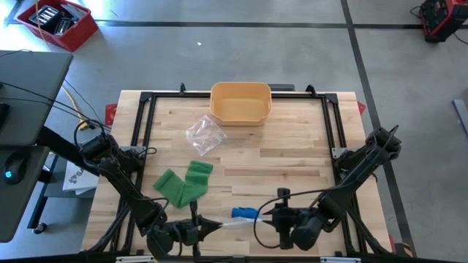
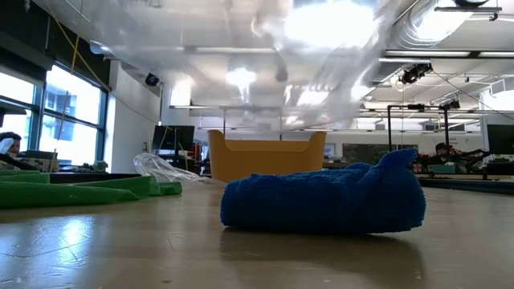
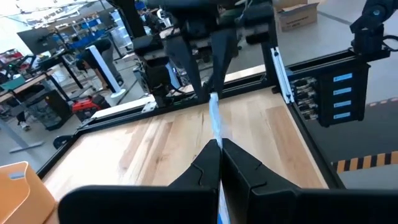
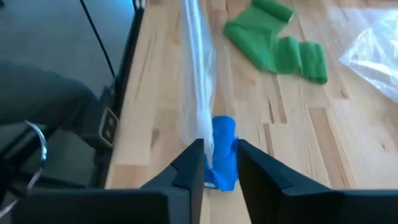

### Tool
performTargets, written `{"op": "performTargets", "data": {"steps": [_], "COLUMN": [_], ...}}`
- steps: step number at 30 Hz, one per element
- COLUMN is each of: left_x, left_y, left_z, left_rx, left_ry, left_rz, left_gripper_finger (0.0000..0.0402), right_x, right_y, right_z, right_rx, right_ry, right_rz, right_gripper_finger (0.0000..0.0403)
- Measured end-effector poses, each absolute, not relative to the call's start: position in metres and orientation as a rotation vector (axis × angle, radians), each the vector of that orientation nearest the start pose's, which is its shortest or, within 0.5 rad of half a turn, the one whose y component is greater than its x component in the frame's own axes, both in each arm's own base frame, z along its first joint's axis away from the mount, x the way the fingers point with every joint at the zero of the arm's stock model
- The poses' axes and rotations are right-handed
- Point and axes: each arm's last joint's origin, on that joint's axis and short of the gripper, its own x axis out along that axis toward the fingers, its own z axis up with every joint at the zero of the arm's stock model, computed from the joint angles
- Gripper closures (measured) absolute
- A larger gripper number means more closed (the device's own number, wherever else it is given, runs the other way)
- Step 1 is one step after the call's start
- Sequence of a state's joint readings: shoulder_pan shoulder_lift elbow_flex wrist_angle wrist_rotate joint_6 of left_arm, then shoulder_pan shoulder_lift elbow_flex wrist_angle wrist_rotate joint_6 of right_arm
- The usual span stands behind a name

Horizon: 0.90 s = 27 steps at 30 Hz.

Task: Roll bandage
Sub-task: Open the right transparent zip bag

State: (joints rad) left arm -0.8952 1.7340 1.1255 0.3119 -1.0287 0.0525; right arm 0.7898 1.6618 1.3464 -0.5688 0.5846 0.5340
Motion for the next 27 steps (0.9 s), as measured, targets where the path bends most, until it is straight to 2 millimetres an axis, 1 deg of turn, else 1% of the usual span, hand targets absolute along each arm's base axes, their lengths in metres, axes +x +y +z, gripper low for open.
{"op": "performTargets", "data": {"steps": [3,5,7,10,13,17,20,22,27], "left_x": [0.258,0.26,0.264,0.269,0.272,0.274,0.274,0.274,0.274], "left_y": [-0.277,-0.276,-0.275,-0.274,-0.274,-0.272,-0.273,-0.273,-0.272], "left_z": [0.249,0.248,0.244,0.237,0.232,0.231,0.231,0.231,0.231], "left_rx": [0.295,0.292,0.278,0.286,0.286,0.273,0.271,0.271,0.27], "left_ry": [0.176,0.181,0.189,0.206,0.215,0.218,0.219,0.219,0.218], "left_rz": [0.125,0.105,0.086,0.086,0.094,0.099,0.093,0.092,0.093], "left_gripper_finger": [0.0401,0.0401,0.0401,0.0401,0.0401,0.0401,0.0401,0.0401,0.0401], "right_x": [0.255,0.256,0.261,0.277,0.292,0.308,0.316,0.32,0.32], "right_y": [0.238,0.238,0.241,0.247,0.246,0.238,0.234,0.233,0.233], "right_z": [0.29,0.298,0.303,0.303,0.298,0.281,0.273,0.27,0.268], "right_rx": [-0.017,-0.002,-0.03,-0.092,-0.11,-0.101,-0.097,-0.087,-0.09], "right_ry": [0.662,0.605,0.539,0.446,0.412,0.469,0.489,0.505,0.525], "right_rz": [0.022,0.031,0.061,0.126,0.133,0.096,0.101,0.134,0.16], "right_gripper_finger": [0.0301,0.0296,0.0296,0.0295,0.0295,0.0295,0.0295,0.0295,0.0295]}}
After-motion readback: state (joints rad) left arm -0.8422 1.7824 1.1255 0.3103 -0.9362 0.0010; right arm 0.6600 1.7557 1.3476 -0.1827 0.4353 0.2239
